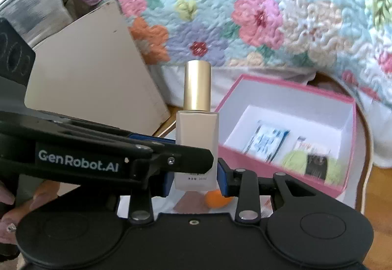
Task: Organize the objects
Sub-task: 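Lift the foundation bottle with the left gripper and carry it over the pink box, then lower the bottle into the box and open the left gripper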
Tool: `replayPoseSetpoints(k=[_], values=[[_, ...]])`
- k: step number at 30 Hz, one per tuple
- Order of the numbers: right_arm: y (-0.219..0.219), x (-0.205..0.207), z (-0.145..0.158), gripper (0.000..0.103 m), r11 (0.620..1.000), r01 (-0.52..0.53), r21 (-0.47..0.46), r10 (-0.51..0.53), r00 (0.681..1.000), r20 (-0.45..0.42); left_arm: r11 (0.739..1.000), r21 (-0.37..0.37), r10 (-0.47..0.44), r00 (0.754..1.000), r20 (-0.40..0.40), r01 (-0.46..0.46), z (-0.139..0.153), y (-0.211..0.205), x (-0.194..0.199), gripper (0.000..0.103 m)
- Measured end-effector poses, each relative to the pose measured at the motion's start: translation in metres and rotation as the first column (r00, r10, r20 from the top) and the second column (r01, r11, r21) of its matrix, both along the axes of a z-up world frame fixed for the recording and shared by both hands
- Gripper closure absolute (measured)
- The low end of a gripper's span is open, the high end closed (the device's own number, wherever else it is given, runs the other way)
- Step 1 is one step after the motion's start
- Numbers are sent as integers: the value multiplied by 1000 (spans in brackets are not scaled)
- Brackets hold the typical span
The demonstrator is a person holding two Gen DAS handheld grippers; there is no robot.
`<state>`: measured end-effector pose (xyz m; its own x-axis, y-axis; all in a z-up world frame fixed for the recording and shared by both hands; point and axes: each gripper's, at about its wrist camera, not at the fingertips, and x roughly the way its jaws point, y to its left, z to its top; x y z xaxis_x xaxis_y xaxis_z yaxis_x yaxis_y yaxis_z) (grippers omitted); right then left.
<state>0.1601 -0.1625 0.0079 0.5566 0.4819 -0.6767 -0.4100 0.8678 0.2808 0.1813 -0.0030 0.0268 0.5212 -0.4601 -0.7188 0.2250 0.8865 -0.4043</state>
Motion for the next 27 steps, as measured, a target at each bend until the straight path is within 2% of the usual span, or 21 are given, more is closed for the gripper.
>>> replayPoseSetpoints(k=[6, 12, 18, 23, 27], values=[[-13, 51, -7, 62, 999, 42, -5, -42, 998, -41, 1000, 9, -7, 999, -41, 8, -20, -14, 58, 65], [-25, 99, -44, 62, 994, 108, 2, -107, 987, -122, 999, 27, -22, 994, -108, 25, -64, -32, 110, 64], [-32, 131, -92, 61, 982, 189, 18, -179, 953, -243, 998, 44, -31, 978, -205, 41, -114, -43, 143, 64], [-36, 143, -123, 61, 974, 228, 14, -212, 925, -314, 999, 10, -47, 968, -248, 51, -142, -44, 158, 64], [-39, 154, -137, 61, 968, 252, -13, -240, 905, -351, 997, -52, -62, 955, -290, 49, -162, -41, 169, 64]])
